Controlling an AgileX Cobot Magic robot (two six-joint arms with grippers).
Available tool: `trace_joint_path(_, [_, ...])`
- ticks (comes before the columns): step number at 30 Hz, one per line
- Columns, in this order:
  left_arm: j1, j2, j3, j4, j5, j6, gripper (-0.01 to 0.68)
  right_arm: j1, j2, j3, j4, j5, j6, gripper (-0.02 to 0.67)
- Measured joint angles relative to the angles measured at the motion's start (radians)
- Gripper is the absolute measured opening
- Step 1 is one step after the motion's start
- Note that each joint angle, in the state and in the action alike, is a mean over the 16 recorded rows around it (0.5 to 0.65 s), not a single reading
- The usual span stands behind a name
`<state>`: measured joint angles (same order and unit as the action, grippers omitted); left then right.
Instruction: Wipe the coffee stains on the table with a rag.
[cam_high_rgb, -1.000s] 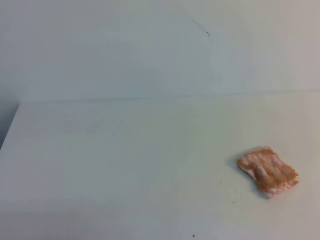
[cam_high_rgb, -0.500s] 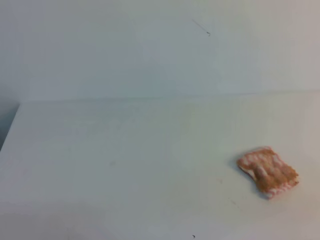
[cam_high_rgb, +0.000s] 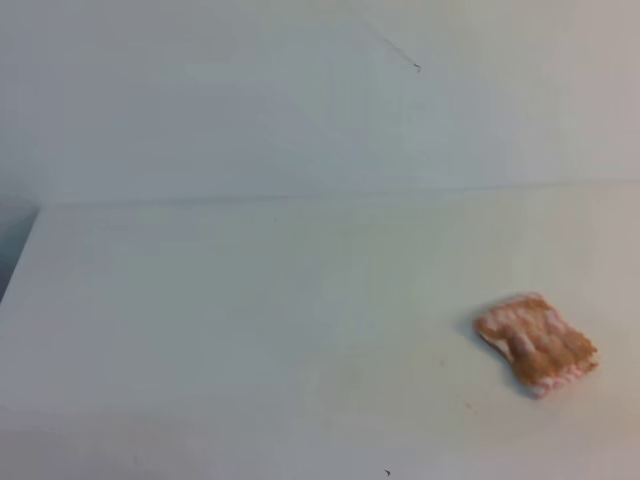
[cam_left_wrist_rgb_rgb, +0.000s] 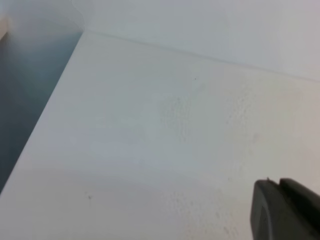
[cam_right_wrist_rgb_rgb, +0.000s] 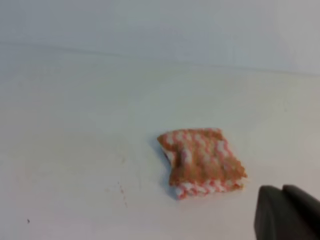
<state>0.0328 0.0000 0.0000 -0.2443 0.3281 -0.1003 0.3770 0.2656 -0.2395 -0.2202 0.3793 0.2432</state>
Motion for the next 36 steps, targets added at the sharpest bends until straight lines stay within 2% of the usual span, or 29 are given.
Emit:
trace_joint_path(6, [0.000, 0.000, 0.000, 0.000, 0.000, 0.000, -0.001, -0.075, -0.076, 0.033, 0.006, 0.010, 0.000, -0.001])
trace_joint_path(19, [0.000, 0.000, 0.000, 0.000, 0.000, 0.000, -0.001, -0.324, -0.281, 0.139, 0.019, 0.029, 0.000, -0.002])
trace_joint_path(25, [0.000, 0.000, 0.000, 0.000, 0.000, 0.000, -0.001, -0.362, -0.295, 0.186, 0.026, 0.017, 0.000, -0.002])
trace_joint_path(36, [0.000, 0.000, 0.000, 0.000, 0.000, 0.000, -0.001, -0.365, -0.294, 0.241, 0.059, -0.046, 0.001, -0.002])
